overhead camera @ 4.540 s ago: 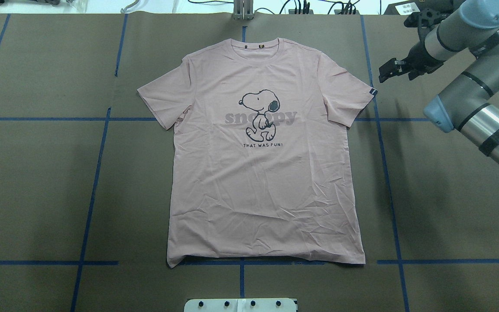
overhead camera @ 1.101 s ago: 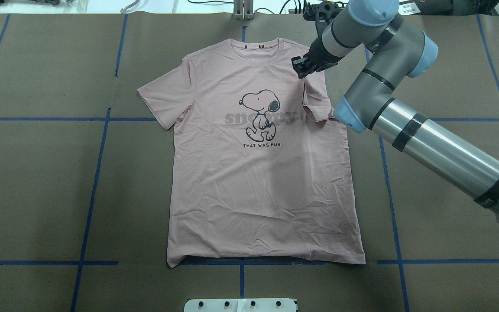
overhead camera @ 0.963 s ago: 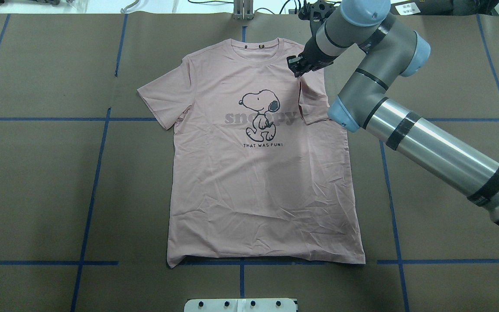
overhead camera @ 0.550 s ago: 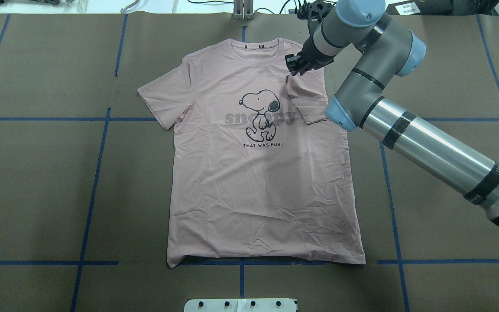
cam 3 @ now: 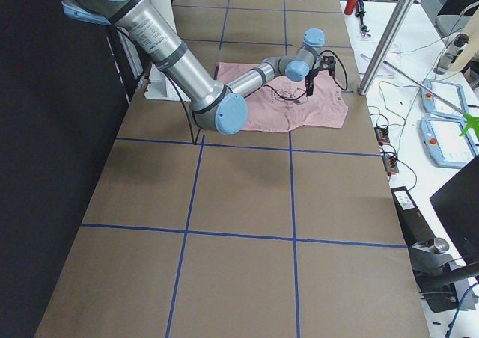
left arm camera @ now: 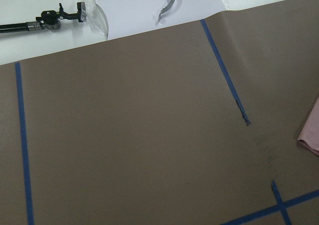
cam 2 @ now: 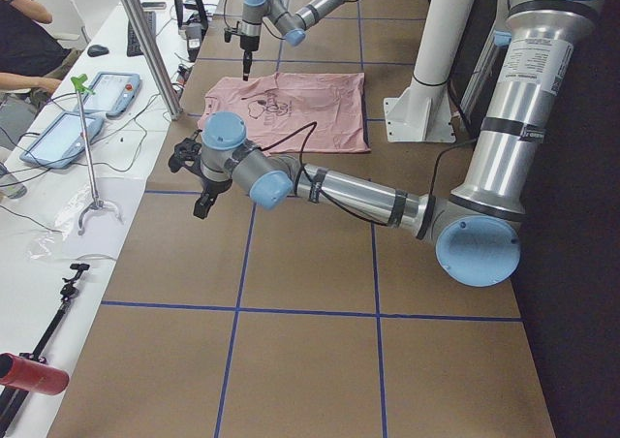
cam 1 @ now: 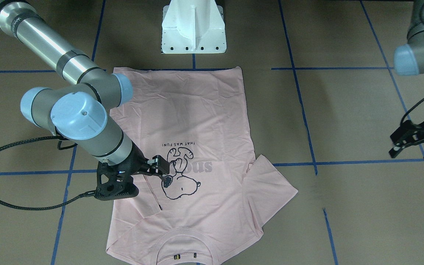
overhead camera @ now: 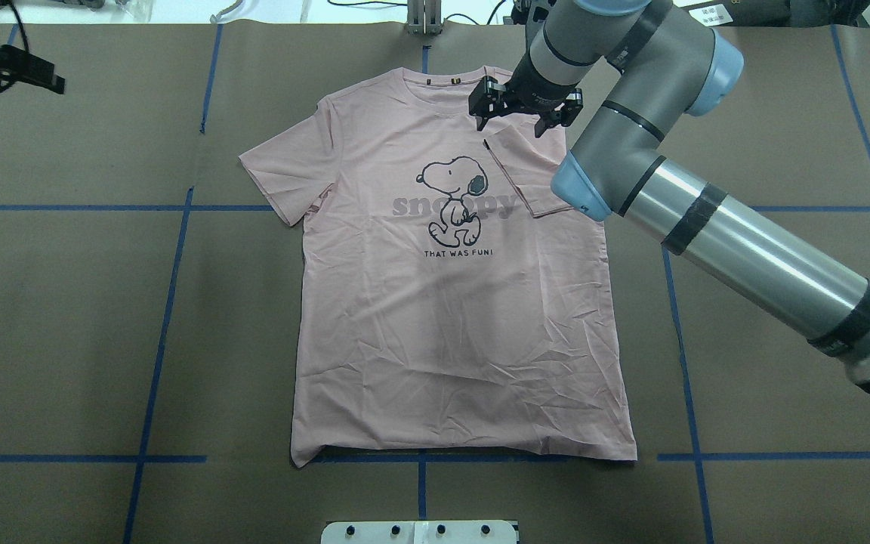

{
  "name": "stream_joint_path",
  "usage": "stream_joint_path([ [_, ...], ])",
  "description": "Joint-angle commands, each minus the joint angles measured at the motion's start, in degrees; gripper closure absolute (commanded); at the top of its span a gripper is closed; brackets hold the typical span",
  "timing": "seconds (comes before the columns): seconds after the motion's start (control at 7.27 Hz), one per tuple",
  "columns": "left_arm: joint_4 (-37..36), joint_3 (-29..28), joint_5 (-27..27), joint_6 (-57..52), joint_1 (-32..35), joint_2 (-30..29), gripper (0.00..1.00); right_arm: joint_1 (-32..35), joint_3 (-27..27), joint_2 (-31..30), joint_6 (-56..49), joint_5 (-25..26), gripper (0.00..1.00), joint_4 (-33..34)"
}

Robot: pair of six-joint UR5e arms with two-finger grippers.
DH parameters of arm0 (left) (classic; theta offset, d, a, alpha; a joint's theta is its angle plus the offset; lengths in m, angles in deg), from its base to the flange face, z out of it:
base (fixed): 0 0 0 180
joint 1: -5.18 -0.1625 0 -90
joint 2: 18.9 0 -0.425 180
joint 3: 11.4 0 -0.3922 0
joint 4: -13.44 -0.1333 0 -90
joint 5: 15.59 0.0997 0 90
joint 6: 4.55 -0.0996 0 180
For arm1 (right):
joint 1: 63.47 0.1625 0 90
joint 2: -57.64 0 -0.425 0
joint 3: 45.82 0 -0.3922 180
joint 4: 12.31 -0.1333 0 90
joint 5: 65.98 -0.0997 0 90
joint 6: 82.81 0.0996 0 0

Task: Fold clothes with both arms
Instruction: 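Fold the sleeve inward onto the shirt body with the right gripper, then raise the right gripper away while the left gripper approaches the other sleeve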

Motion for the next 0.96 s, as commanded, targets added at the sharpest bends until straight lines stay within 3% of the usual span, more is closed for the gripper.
stream_joint_path([
  [0.0, 0.0, -2.9, 8.4, 19.8, -11.8, -7.5, 0.0, 3.4, 15.4, -4.9, -0.4, -1.1, 0.0, 19.8],
  [0.28, 0.4, -8.3, 14.2, 28.4, -16.4, -12.0, 0.0, 6.1, 18.5, -9.5, -7.9, -1.6, 0.0, 21.2],
  [0.55, 5.1, -18.8, 20.7, 30.4, -19.2, -16.6, 0.0, 10.7, 18.3, -11.4, -12.8, -6.3, 0.0, 21.0],
  [0.83, 8.5, -23.9, 22.2, 30.4, -20.8, -17.8, 0.0, 11.6, 18.2, -11.6, -12.9, -7.9, 0.0, 20.8],
])
